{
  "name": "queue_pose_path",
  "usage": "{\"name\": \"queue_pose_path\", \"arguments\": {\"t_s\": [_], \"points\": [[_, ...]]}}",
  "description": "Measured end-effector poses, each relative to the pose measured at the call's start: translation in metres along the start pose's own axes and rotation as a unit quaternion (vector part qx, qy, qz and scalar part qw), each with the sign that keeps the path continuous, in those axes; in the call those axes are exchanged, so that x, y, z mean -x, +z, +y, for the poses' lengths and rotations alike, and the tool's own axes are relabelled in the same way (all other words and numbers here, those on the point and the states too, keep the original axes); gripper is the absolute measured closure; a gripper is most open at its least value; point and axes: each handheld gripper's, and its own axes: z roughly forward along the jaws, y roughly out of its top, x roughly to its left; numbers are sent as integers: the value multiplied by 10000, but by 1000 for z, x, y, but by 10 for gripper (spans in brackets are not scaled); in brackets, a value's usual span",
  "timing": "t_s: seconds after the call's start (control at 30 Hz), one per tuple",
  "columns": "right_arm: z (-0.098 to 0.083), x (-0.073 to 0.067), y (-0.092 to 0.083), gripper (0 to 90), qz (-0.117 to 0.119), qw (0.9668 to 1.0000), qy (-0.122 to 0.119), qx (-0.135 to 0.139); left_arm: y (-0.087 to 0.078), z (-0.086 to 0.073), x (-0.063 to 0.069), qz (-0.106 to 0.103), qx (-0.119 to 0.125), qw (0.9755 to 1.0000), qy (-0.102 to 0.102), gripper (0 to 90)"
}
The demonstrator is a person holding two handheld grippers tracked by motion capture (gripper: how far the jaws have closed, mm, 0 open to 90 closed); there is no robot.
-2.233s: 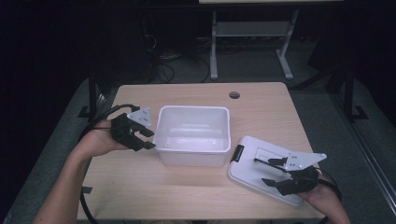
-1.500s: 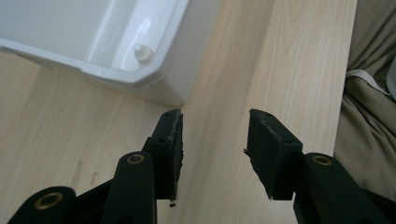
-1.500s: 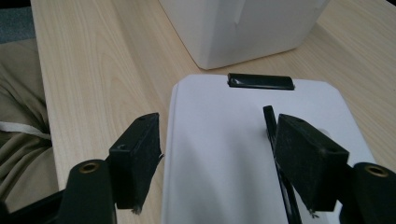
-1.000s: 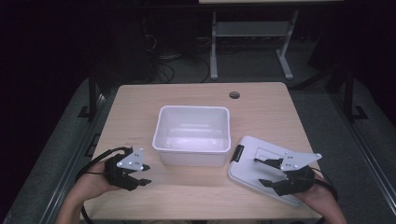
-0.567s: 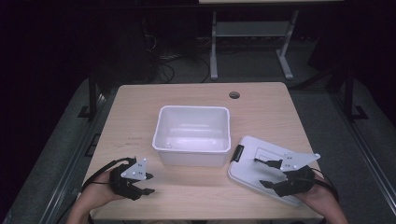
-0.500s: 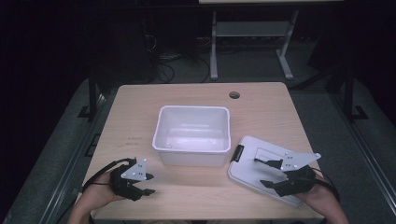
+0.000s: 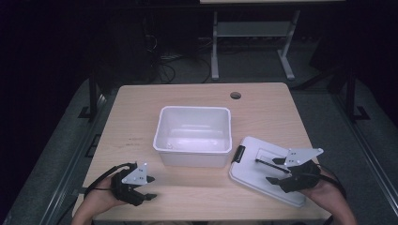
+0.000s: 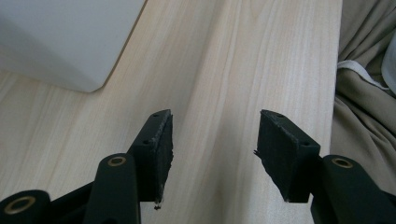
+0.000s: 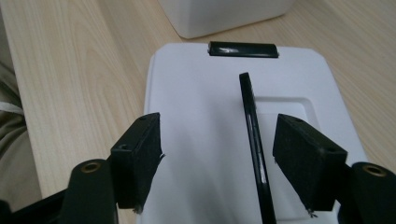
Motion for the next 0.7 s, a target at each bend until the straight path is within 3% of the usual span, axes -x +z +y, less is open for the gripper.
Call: {"name": "queue_pose_path", "arguments": {"t_s": [0.2,0.57,0.7], "points": [[-1,10,7,379,40,9998,23,-185,0,1,1,-78,-17,10000,-6,462],[-2,26,20,690,25,9987,54,-502,-1,-2,0,-65,-8,10000,-30,441],[-2,29,22,743,53,9986,35,-531,-2,-2,0,-55,18,10000,-42,439]]}}
